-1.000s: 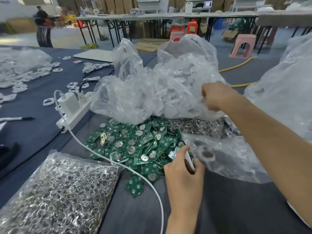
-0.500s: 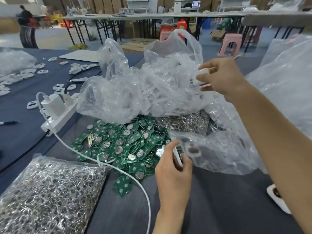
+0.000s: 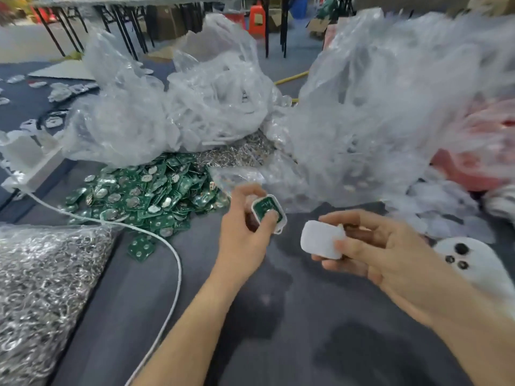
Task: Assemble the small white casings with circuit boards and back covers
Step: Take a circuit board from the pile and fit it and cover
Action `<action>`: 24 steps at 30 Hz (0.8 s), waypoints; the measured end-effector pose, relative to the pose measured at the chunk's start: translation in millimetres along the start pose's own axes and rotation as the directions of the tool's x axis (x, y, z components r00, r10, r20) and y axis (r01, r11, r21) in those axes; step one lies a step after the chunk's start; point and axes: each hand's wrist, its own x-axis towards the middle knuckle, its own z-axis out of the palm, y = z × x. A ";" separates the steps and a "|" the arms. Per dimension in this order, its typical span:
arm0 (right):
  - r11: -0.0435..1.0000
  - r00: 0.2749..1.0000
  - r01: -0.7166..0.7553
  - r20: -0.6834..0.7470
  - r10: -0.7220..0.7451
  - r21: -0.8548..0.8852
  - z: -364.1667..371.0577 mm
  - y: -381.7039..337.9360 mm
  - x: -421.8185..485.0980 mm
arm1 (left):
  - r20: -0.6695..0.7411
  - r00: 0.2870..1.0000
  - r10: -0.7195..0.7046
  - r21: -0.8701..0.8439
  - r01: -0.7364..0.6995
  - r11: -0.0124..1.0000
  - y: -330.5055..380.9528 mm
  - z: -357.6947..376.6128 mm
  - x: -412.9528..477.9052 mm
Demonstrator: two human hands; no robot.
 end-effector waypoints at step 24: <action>0.418 0.861 -0.265 -0.409 -0.303 -0.869 -57.4 49.9 -37.8 | 0.323 0.946 0.009 0.487 -0.174 0.856 6.8 40.5 -43.4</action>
